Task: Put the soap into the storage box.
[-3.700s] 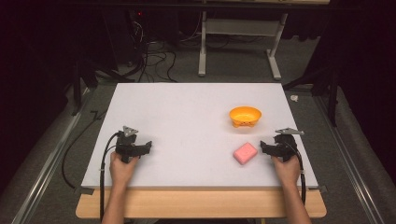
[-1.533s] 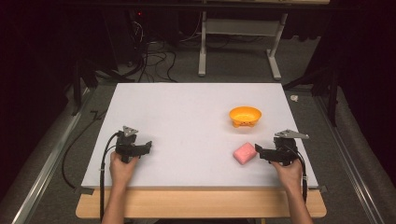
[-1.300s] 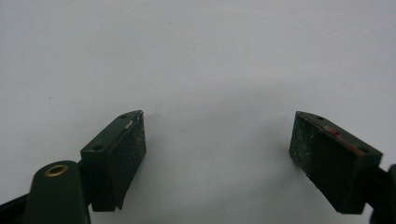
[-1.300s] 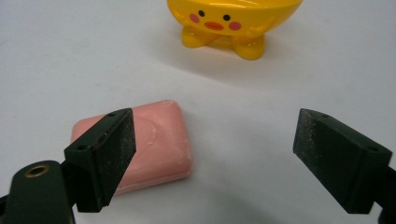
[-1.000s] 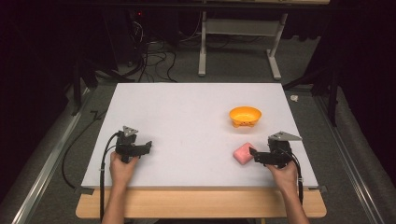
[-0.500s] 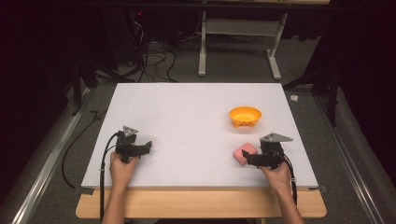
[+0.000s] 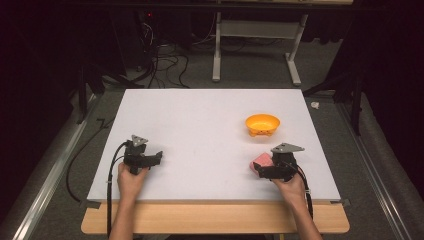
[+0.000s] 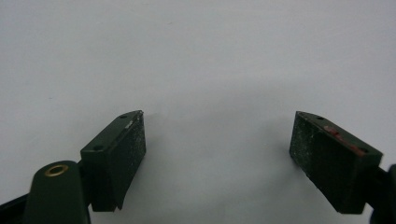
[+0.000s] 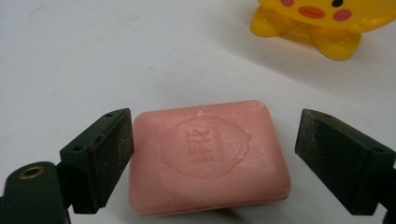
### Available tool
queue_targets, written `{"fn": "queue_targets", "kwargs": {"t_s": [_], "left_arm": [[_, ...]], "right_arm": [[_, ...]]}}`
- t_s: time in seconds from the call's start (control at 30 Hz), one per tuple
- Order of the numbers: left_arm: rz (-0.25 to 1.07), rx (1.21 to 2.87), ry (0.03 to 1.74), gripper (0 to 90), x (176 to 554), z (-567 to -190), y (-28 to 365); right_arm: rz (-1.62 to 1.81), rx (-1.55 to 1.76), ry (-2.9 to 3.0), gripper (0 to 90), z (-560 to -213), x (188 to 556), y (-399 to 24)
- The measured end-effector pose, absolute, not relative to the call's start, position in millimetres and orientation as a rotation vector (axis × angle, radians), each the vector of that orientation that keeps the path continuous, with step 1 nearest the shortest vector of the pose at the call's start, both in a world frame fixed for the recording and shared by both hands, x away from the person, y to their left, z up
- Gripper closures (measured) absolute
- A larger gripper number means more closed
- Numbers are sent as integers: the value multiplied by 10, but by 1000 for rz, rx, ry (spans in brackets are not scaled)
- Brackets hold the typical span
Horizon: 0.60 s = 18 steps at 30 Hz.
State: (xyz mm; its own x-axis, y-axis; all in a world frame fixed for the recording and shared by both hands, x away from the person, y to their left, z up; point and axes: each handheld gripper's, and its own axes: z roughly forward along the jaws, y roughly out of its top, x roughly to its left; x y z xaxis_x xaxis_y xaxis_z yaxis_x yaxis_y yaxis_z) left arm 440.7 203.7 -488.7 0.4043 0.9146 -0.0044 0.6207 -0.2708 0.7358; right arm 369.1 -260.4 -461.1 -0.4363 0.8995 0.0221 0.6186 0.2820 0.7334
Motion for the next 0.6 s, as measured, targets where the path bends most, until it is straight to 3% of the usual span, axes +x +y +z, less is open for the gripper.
{"fn": "queue_targets", "kwargs": {"t_s": [0.6], "left_arm": [[567,1998,1304,189,4407,-4887,2037]], "right_arm": [[913,1353,2206,118,-4711,3719,-2549]]}}
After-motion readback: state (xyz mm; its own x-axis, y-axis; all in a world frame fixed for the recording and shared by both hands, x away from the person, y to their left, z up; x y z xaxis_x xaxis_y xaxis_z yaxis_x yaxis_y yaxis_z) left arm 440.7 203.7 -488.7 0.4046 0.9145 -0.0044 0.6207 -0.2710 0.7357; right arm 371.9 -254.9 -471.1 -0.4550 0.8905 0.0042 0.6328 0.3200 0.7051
